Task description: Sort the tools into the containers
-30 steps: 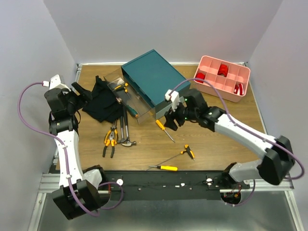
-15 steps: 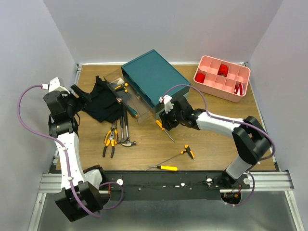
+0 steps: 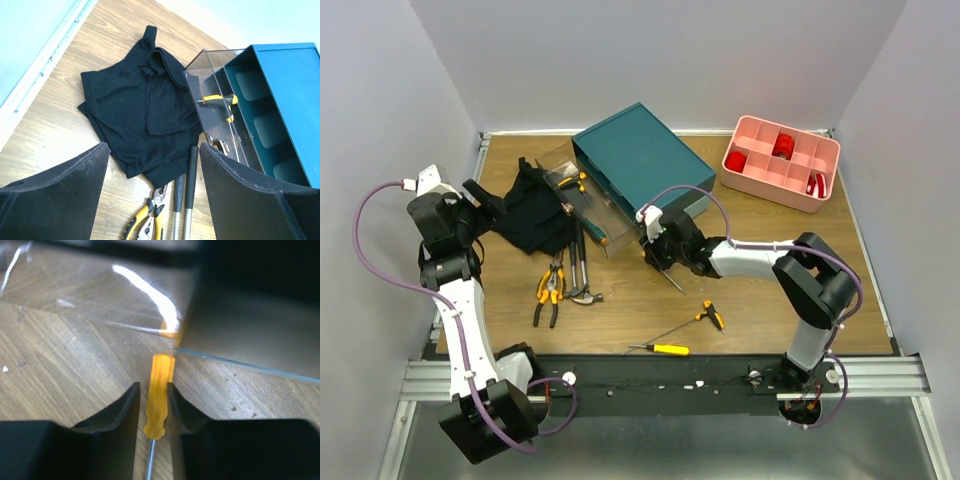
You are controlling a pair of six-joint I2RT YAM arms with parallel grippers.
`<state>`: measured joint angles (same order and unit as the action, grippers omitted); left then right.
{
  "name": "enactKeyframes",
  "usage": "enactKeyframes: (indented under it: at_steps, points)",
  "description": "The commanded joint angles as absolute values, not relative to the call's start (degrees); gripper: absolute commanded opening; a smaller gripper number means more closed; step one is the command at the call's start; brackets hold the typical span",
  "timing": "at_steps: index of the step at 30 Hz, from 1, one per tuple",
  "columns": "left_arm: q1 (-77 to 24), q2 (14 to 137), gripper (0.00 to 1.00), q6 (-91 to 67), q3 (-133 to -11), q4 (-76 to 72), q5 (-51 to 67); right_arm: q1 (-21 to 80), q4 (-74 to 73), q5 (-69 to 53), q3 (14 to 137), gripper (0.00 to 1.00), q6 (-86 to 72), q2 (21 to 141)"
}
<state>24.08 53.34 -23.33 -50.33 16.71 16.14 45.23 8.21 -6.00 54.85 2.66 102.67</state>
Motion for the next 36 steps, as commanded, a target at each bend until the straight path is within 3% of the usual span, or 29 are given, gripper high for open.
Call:
enactKeyframes:
  at_steps: [1, 4, 6, 8, 9, 10, 11, 13, 16, 18, 19, 22, 25, 31, 36]
  points:
    - [25.0, 51.5, 0.83, -22.8, -49.2, 17.7, 16.3, 47.1, 6.7, -3.6, 52.6, 0.25, 3.3, 103.9]
    - [25.1, 51.2, 0.83, -23.4, -48.7, 17.1, 16.6, 47.6, 4.2, -3.6, 49.8, 0.14, 4.5, 100.7]
    - [25.1, 51.3, 0.83, -23.9, -48.3, 15.9, 16.9, 47.7, 4.0, -3.0, 47.9, 0.13, 5.8, 97.2]
    - [25.1, 51.5, 0.83, -24.1, -47.7, 14.8, 16.8, 47.7, 4.8, -2.7, 44.7, 0.19, 7.3, 95.2]
    - [25.1, 51.4, 0.83, -24.3, -47.6, 14.4, 16.7, 47.7, 5.4, -2.6, 43.9, 0.26, 7.6, 94.3]
    - [25.1, 51.7, 0.83, -24.5, -47.5, 14.1, 16.6, 47.7, 5.8, -3.2, 43.5, 0.39, 8.2, 93.3]
    - [25.1, 51.6, 0.83, -24.7, -47.3, 13.7, 16.6, 47.8, 5.5, -4.9, 43.5, 0.42, 8.8, 93.3]
    - [25.2, 51.9, 0.83, -25.0, -47.4, 13.7, 17.1, 48.2, 4.0, -4.7, 44.1, 0.47, 8.9, 93.5]
    - [25.2, 51.9, 0.83, -25.1, -47.9, 14.1, 17.3, 48.3, 2.6, -6.9, 45.1, 0.45, 9.1, 94.5]
    - [25.1, 51.5, 0.83, -25.0, -48.1, 14.6, 17.1, 48.4, 2.5, -7.3, 45.5, 0.39, 9.1, 95.9]
    - [25.2, 51.3, 0.83, -24.8, -48.1, 14.8, 17.0, 48.4, 2.9, -7.3, 45.5, 0.29, 9.3, 96.1]
    - [25.5, 50.6, 0.83, -24.4, -48.1, 15.6, 16.9, 48.4, 0.4, -7.3, 46.5, 0.12, 9.6, 94.9]
    - [25.6, 50.2, 0.83, -24.4, -48.2, 16.3, 17.1, 48.3, -7.3, -8.0, 49.1, 0.02, 8.9, 88.3]
    - [25.6, 51.5, 0.83, -27.2, -47.7, 14.1, 18.8, 48.2, -14.5, -20.6, 54.6, 0.01, 13.3, 70.0]
    - [25.6, 52.4, 0.82, -27.8, -48.5, 13.2, 19.6, 46.7, -3.4, -25.6, 58.8, 0.01, 13.6, 67.9]
